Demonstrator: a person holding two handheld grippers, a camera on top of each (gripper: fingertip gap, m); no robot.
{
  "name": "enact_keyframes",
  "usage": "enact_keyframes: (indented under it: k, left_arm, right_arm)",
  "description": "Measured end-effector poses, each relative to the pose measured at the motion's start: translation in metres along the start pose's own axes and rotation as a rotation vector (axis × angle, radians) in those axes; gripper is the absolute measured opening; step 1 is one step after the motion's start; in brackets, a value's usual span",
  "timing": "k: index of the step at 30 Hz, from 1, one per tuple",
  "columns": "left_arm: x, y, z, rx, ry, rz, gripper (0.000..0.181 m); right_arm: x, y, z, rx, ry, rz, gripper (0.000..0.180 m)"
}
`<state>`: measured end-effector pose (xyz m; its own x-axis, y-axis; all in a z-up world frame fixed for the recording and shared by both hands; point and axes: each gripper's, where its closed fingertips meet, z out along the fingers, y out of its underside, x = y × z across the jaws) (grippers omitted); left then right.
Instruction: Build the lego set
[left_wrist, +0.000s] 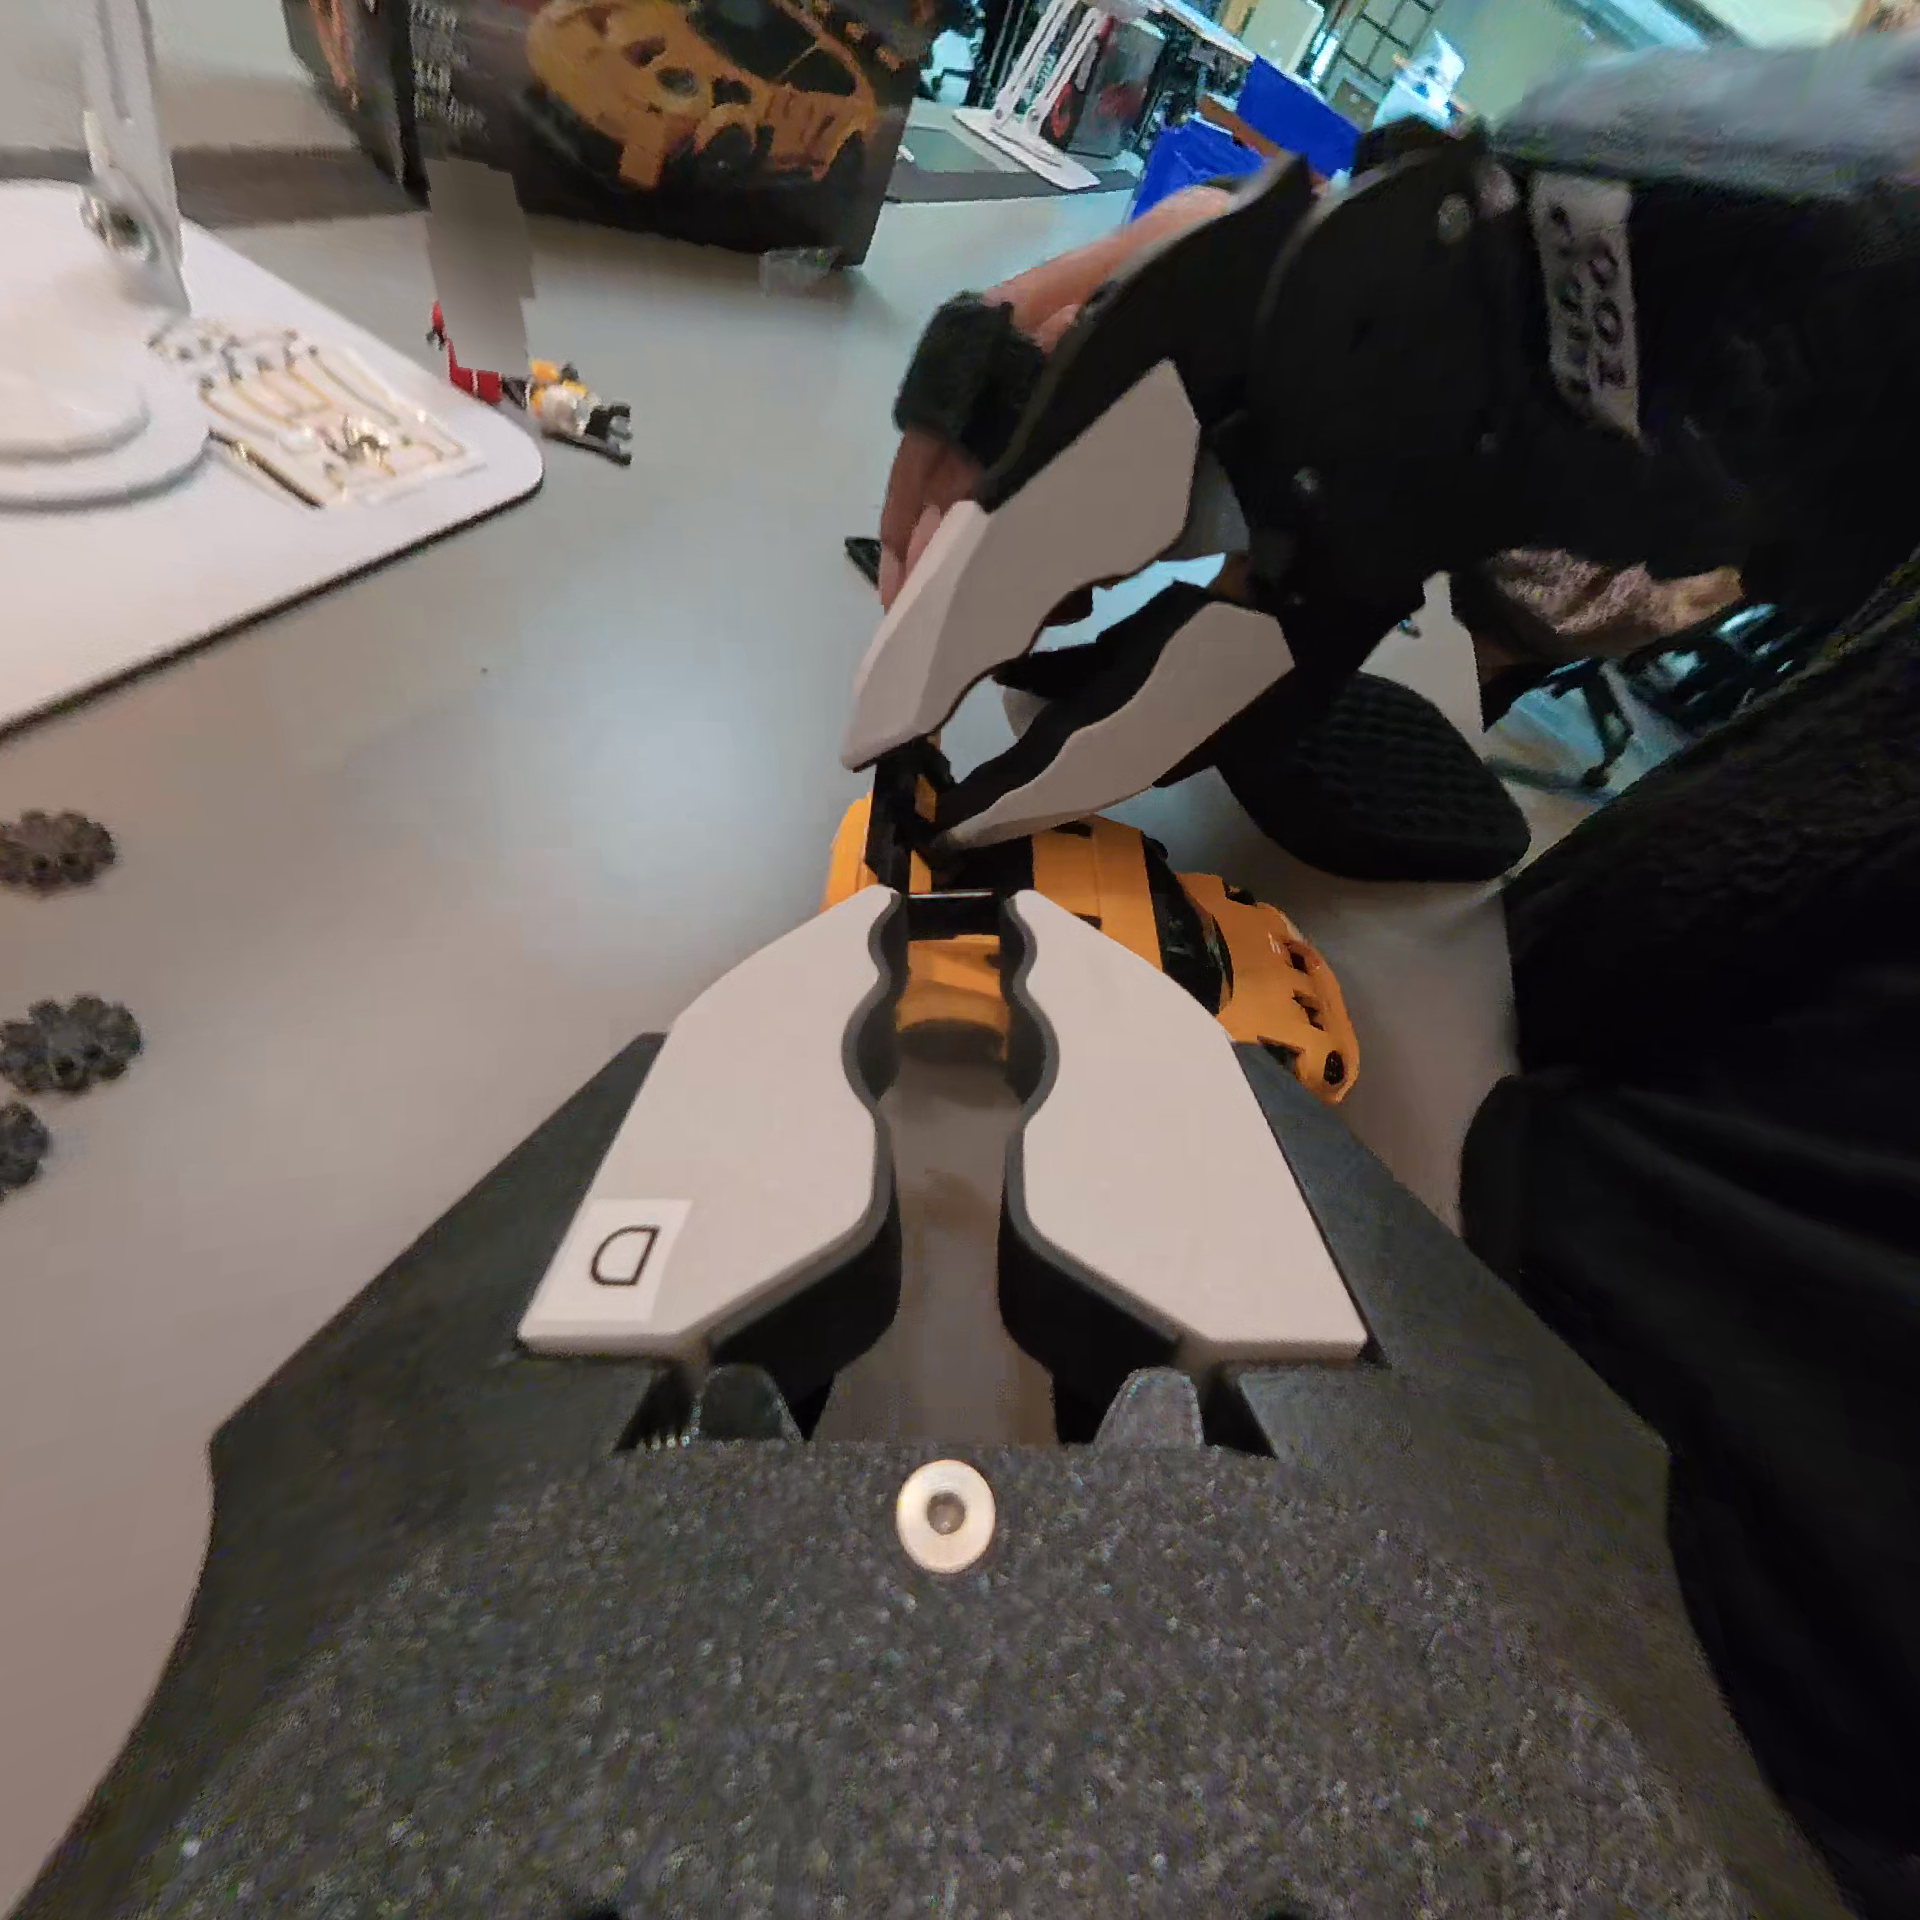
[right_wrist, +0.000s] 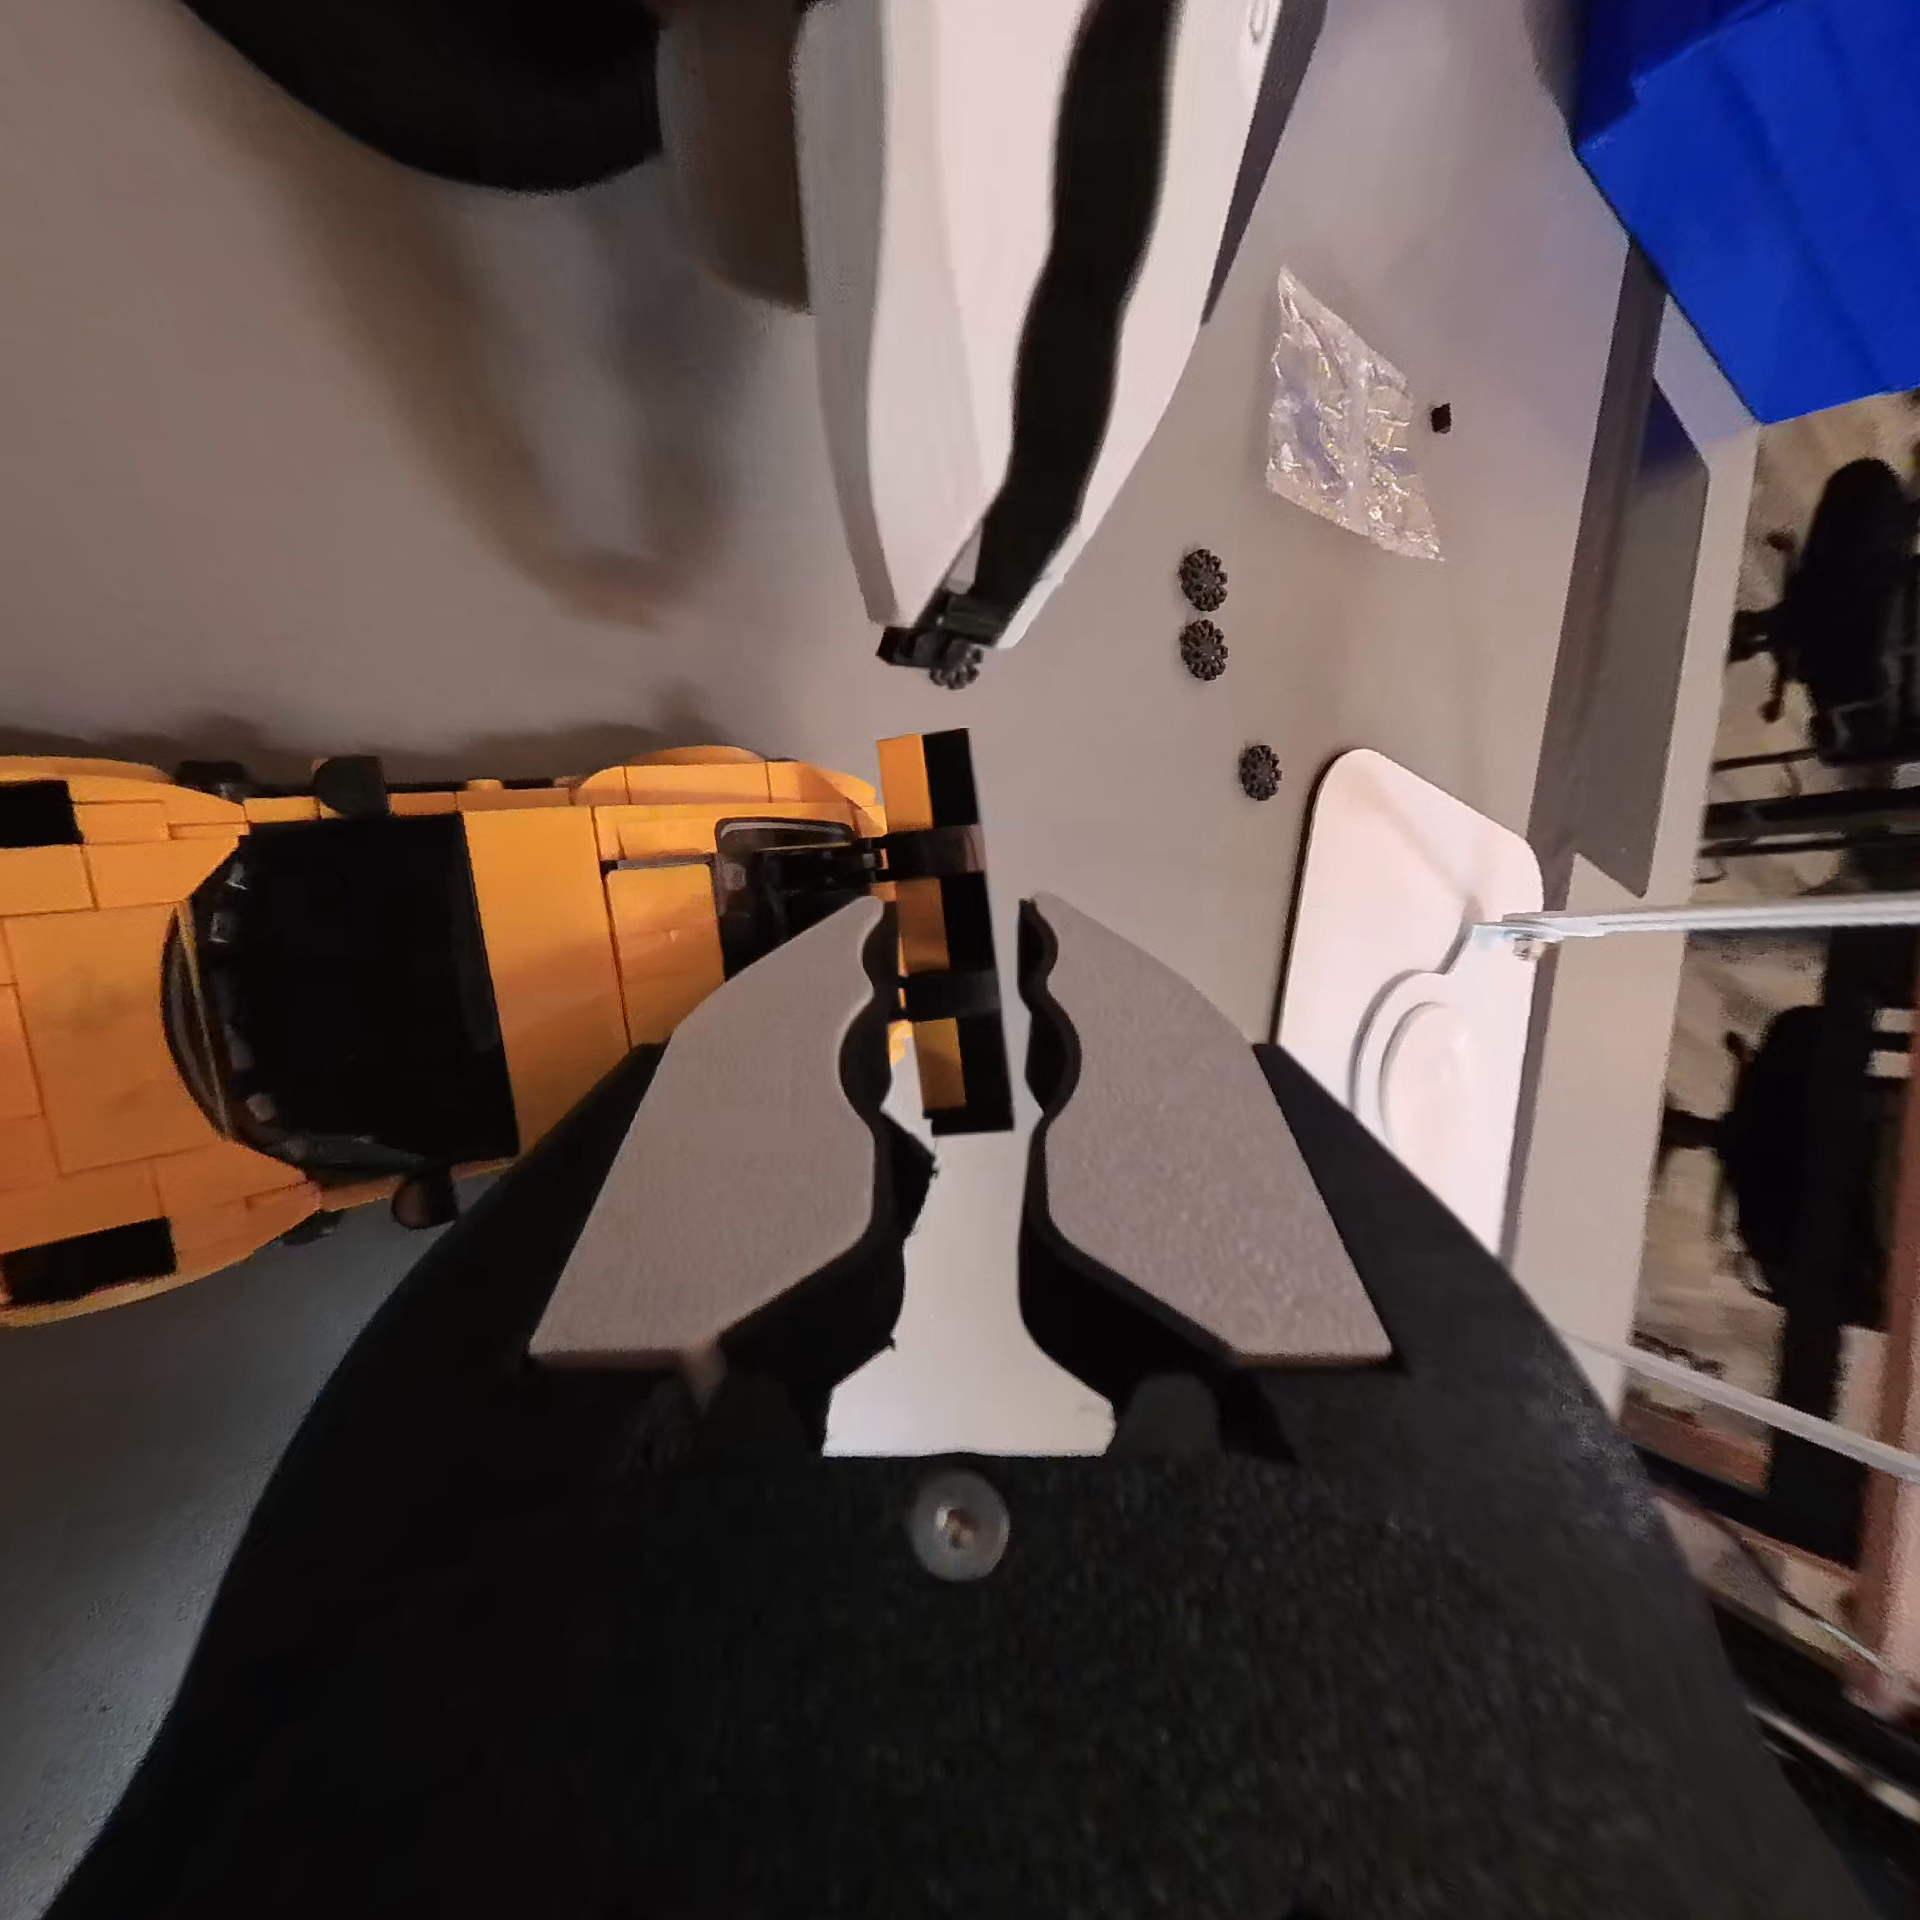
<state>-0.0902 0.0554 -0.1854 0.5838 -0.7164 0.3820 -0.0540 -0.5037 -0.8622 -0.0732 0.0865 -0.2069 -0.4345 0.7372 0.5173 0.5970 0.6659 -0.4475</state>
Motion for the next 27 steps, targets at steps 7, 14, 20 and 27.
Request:
enact_keyframes:
  k: [7,14,20,27]
  left_arm:
    - [-0.001,-0.009,-0.002,0.006,-0.061,0.43,0.016]
    - [0.002,-0.014,-0.005,0.09,-0.012,0.789,0.016]
    - [0.006,-0.031,-0.009,0.196,-0.006,0.844,0.016]
    - [0.014,-0.044,-0.014,0.248,-0.049,0.915,0.016]
  right_arm:
    - [0.003,-0.011,-0.026,0.183,-0.272,0.391,0.026]
    - [0.011,-0.02,-0.038,0.333,-0.611,0.556,0.026]
    - [0.017,-0.041,-0.027,0.398,-0.846,0.617,0.026]
    - [0.022,-0.064,-0.035,0.547,-0.996,0.673,0.014]
